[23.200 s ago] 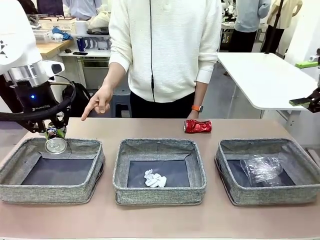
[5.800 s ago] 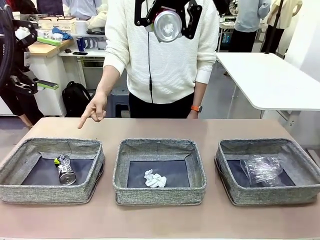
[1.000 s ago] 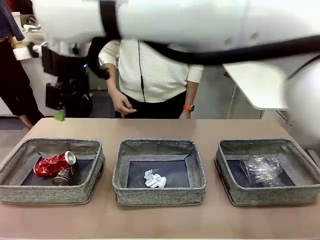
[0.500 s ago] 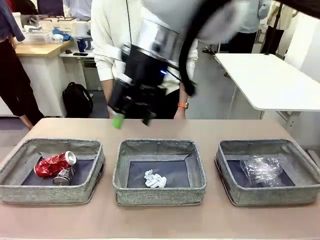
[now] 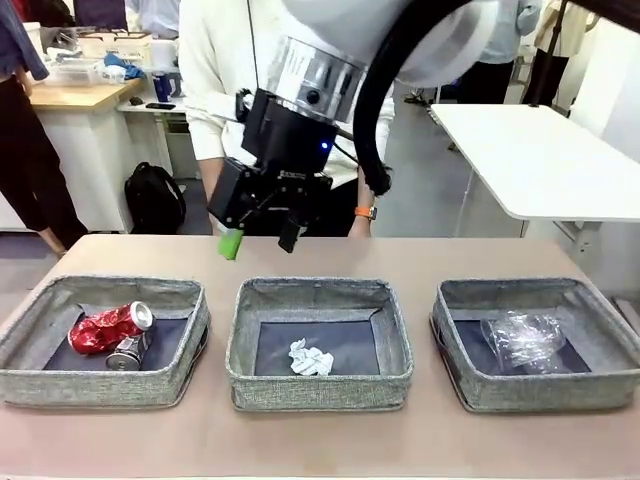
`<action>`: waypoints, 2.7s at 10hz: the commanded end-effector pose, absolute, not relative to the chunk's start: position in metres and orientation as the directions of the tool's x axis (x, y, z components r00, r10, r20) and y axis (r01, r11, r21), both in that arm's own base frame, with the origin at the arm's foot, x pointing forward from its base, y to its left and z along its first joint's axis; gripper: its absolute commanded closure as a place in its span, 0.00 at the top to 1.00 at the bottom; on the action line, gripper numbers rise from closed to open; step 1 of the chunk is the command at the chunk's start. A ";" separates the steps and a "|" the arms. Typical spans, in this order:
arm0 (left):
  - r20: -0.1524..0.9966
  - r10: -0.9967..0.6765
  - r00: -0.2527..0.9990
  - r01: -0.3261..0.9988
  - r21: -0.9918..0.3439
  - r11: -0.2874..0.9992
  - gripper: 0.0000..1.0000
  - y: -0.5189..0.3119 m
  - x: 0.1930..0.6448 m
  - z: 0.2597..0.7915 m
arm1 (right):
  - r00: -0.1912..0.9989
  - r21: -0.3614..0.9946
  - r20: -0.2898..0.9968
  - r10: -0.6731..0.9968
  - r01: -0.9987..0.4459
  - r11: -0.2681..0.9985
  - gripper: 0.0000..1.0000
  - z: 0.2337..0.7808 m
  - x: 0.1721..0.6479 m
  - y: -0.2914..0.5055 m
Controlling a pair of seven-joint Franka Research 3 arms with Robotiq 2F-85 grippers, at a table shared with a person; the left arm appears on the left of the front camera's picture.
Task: Sort the waste into the appropriate baskets.
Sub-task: Place the picked waste into the Fabric basket indicated by the person.
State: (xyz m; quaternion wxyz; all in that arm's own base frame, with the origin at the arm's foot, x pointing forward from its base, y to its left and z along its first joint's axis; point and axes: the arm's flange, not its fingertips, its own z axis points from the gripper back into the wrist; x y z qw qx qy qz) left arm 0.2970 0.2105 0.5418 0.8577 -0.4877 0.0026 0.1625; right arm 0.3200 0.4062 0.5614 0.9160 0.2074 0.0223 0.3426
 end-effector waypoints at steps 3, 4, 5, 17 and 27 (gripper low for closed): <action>-0.111 -0.106 0.988 -0.090 -0.978 0.186 1.00 0.115 0.295 0.549 | 0.894 0.677 0.270 0.358 -0.441 0.590 1.00 0.538 0.312 0.287; -0.148 -0.126 0.981 -0.129 -0.980 0.149 1.00 0.082 0.295 0.550 | 0.914 0.728 0.318 0.253 -0.406 0.553 1.00 0.532 0.299 0.250; -0.192 -0.199 0.961 -0.173 -0.979 0.111 1.00 0.060 0.294 0.548 | 0.939 0.782 0.322 0.117 -0.334 0.526 1.00 0.524 0.288 0.203; -0.070 0.253 0.965 -0.079 -0.997 0.025 1.00 0.014 0.329 0.515 | 0.980 0.986 0.168 -0.103 -0.165 0.039 1.00 0.504 0.306 0.000; -0.070 0.253 0.965 -0.079 -0.997 0.025 1.00 0.014 0.329 0.515 | 0.980 0.986 0.168 -0.103 -0.165 0.039 1.00 0.504 0.306 0.000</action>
